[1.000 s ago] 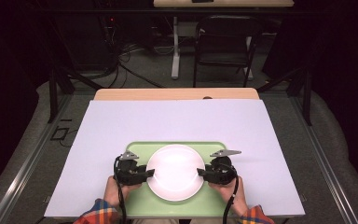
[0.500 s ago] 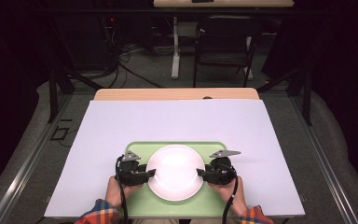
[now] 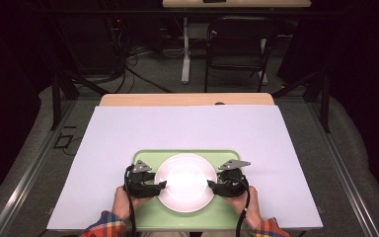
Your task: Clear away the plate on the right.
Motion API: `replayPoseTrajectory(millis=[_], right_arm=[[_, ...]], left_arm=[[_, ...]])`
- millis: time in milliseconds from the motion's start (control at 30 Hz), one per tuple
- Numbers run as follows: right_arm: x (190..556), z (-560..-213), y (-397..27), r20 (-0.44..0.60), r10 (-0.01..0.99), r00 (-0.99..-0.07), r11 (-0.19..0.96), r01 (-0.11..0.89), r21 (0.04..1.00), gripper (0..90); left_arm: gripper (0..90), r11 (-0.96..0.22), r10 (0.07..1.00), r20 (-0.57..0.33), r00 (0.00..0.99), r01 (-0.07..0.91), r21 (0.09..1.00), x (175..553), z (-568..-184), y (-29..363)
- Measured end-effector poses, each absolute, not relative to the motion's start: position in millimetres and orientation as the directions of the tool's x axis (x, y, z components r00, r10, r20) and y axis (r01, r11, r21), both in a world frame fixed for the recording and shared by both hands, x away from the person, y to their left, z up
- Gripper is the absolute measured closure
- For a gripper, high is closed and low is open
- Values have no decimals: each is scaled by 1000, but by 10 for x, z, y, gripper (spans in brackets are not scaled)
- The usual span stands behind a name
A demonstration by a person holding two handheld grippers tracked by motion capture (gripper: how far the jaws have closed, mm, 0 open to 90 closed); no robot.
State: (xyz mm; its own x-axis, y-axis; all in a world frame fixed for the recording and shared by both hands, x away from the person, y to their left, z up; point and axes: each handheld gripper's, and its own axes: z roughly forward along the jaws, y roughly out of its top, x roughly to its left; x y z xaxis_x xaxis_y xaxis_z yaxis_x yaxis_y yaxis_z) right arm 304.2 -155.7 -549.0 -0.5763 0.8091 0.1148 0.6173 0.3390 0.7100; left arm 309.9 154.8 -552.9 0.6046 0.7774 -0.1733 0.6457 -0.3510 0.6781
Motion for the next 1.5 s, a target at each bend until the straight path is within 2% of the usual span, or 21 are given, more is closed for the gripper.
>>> replayPoseTrajectory(millis=[67, 133, 167, 200, 233, 400, 533, 733, 1067, 1500], right_arm=[[3038, -5480, -1566, 121, 802, -584, 334, 608, 720, 450], [3032, -5432, -1598, 118, 793, -598, 331, 585, 741, 337], [3032, -5432, -1598, 118, 793, -598, 331, 585, 741, 337], [3024, -5388, -1623, 116, 789, -604, 327, 573, 752, 251], [3024, -5388, -1623, 116, 789, -604, 327, 573, 752, 251], [2953, -5226, -1687, 78, 760, -645, 348, 505, 790, 99], [2887, -5126, -1737, 50, 752, -658, 355, 468, 809, 50], [2771, -5007, -1858, 15, 746, -665, 359, 423, 832, 10], [2594, -4855, -2107, -7, 765, -645, 331, 384, 862, 0], [2349, -4927, -2460, -3, 805, -593, 298, 400, 867, 0]], left_arm=[[352, -330, 772, -202, 603, 651, 683, 3107, -5515, 1584], [286, -319, 766, -203, 609, 636, 703, 3102, -5480, 1630], [271, -319, 766, -203, 609, 636, 703, 3102, -5480, 1630], [257, -313, 759, -196, 621, 612, 727, 3085, -5428, 1684], [244, -313, 759, -196, 621, 612, 727, 3085, -5428, 1684], [203, -321, 747, -140, 649, 537, 780, 3003, -5259, 1800], [168, -340, 738, -96, 668, 491, 802, 2941, -5178, 1807], [137, -369, 726, -30, 687, 425, 827, 2821, -5088, 1854], [98, -354, 738, -19, 675, 411, 840, 2695, -5046, 2080], [69, -315, 789, -15, 614, 425, 849, 2536, -5064, 2487]])
